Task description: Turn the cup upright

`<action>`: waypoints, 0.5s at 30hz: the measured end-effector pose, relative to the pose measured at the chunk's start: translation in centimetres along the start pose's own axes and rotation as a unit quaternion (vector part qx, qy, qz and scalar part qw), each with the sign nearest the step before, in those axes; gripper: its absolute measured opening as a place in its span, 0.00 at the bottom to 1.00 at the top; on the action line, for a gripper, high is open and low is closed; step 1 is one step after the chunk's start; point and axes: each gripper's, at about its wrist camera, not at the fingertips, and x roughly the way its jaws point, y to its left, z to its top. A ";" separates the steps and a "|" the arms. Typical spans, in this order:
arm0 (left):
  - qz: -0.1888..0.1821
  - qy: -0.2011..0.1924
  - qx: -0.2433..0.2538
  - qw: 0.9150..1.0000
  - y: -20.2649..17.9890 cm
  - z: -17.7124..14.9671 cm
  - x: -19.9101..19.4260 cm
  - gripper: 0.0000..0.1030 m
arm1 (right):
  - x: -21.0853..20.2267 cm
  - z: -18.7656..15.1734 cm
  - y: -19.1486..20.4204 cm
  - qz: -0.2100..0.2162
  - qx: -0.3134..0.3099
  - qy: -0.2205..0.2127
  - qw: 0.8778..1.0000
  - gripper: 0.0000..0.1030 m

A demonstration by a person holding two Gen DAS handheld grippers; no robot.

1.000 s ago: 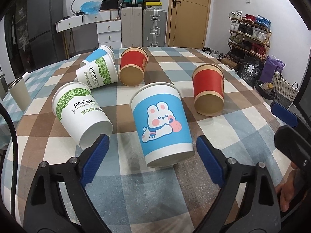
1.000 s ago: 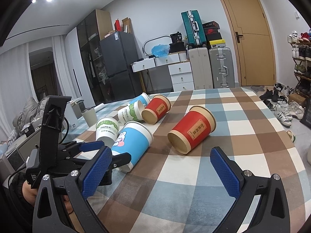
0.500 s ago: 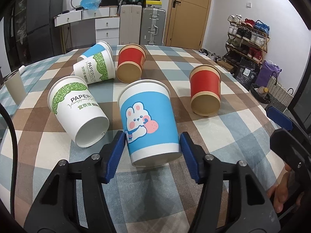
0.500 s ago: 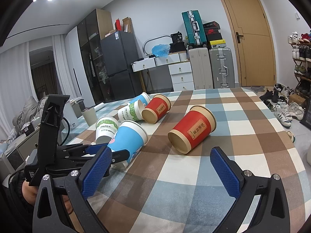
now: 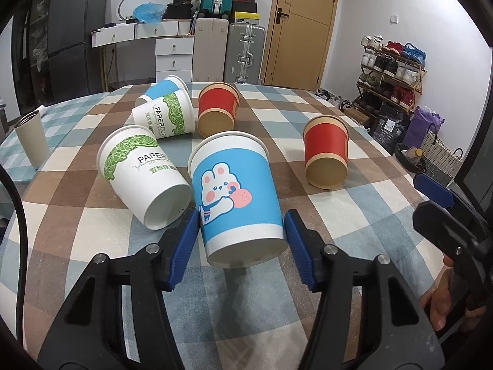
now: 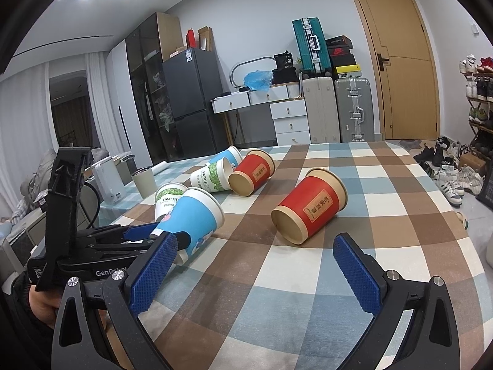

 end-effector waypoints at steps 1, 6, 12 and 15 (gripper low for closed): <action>-0.002 -0.002 -0.002 1.000 0.2 -0.1 -0.2 0.53 | 0.0 0.0 0.0 0.000 0.000 0.000 1.000 1.00; -0.007 -0.011 -0.001 1.000 0.5 -0.5 -1.1 0.53 | 0.1 0.0 0.1 0.000 -0.002 0.000 1.000 1.00; -0.011 -0.016 0.001 1.000 0.5 -1.4 -2.1 0.53 | 0.2 -0.1 0.2 0.002 -0.001 0.001 1.000 1.00; -0.015 -0.022 0.000 1.000 0.7 -2.0 -3.1 0.53 | 0.2 -0.2 0.5 0.004 -0.005 0.002 1.000 1.00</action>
